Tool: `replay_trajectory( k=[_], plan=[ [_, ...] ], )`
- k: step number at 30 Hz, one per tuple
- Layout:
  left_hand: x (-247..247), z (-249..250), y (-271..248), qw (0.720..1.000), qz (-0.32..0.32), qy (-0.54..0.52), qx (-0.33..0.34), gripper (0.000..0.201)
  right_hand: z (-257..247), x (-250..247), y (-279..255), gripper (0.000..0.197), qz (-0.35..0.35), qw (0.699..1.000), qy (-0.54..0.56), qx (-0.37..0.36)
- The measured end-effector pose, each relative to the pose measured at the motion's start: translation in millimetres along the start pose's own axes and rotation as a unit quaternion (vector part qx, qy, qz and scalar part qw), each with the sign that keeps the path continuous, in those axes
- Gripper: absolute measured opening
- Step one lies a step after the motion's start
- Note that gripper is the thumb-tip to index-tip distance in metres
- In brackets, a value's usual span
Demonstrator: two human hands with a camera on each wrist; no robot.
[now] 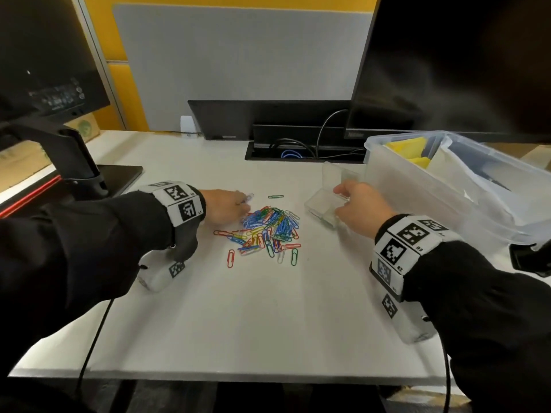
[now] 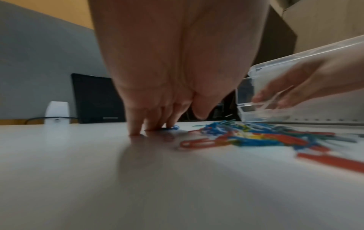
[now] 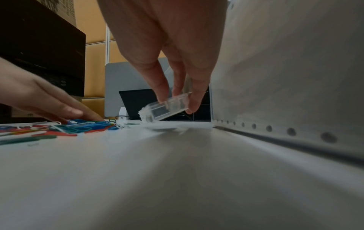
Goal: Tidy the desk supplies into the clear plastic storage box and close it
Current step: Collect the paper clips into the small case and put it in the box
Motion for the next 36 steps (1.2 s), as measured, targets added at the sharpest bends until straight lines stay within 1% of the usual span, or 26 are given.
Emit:
replay_trajectory(
  k=[2,4,6,7,8,11,12,14,15,18,19,21,23,25,27,29,31,33,36],
  plan=[
    [1,8,2,1.000,-0.004,-0.009,0.022,0.047,-1,0,2,0.049,0.002,1.000,0.005,0.001],
    [-7,13,8,0.999,0.028,0.008,0.039,0.051,1,-2,4,0.049,0.013,1.000,0.016,0.002],
    [-18,15,20,0.998,0.055,0.000,0.031,0.056,-1,0,5,0.048,0.012,1.000,0.020,-0.004],
    [-21,17,27,0.998,0.050,-0.007,0.030,0.056,-1,1,5,0.047,0.010,1.000,0.020,-0.005],
    [-21,21,32,0.999,0.024,-0.006,0.035,0.057,-1,0,6,0.047,0.011,1.000,0.020,-0.002],
    [-1,40,38,0.992,-0.095,0.009,0.081,0.059,3,-2,8,0.046,0.019,1.000,0.022,0.011],
    [6,44,34,0.988,-0.120,0.012,0.095,0.060,3,-3,8,0.046,0.021,0.999,0.022,0.013],
    [14,47,23,0.983,-0.140,0.000,0.119,0.063,4,-4,8,0.047,0.021,0.999,0.024,0.013],
    [16,46,18,0.982,-0.134,-0.011,0.129,0.065,3,-4,8,0.047,0.019,0.999,0.026,0.014],
    [6,45,11,0.985,-0.073,-0.050,0.151,0.077,3,-3,8,0.048,0.016,0.999,0.031,0.016],
    [3,46,11,0.985,-0.061,-0.056,0.153,0.081,3,-3,8,0.048,0.016,0.999,0.031,0.014],
    [8,51,11,0.984,-0.075,-0.042,0.159,0.085,2,-2,8,0.046,0.012,0.999,0.033,0.012],
    [16,61,8,0.979,-0.083,-0.020,0.185,0.086,2,-3,6,0.042,0.014,0.999,0.039,0.014],
    [21,65,3,0.976,-0.073,0.000,0.207,0.082,4,-5,4,0.040,0.018,0.998,0.051,0.019],
    [21,61,-1,0.975,-0.063,0.000,0.214,0.072,4,-6,2,0.040,0.019,0.998,0.060,0.019],
    [19,53,-5,0.977,-0.053,-0.010,0.206,0.059,3,-4,-1,0.041,0.012,0.998,0.061,0.012],
    [15,48,-8,0.979,-0.036,-0.015,0.201,0.050,1,-1,-3,0.045,0.002,0.998,0.062,0.001],
    [12,47,-12,0.977,-0.013,-0.024,0.210,0.042,-2,1,-7,0.050,-0.004,0.998,0.065,-0.009],
    [6,47,-14,0.975,0.018,-0.042,0.216,0.034,-3,1,-11,0.053,0.000,0.997,0.072,-0.013]
  ],
)
Point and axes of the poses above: each hand's wrist, its own y-axis towards the middle knuckle, its own x-axis out of the palm, z = x × y, the point moved 7 cm from there along y, towards the middle knuckle, and after that the axes turned 3 degrees about -y, right-handed, at the moved point
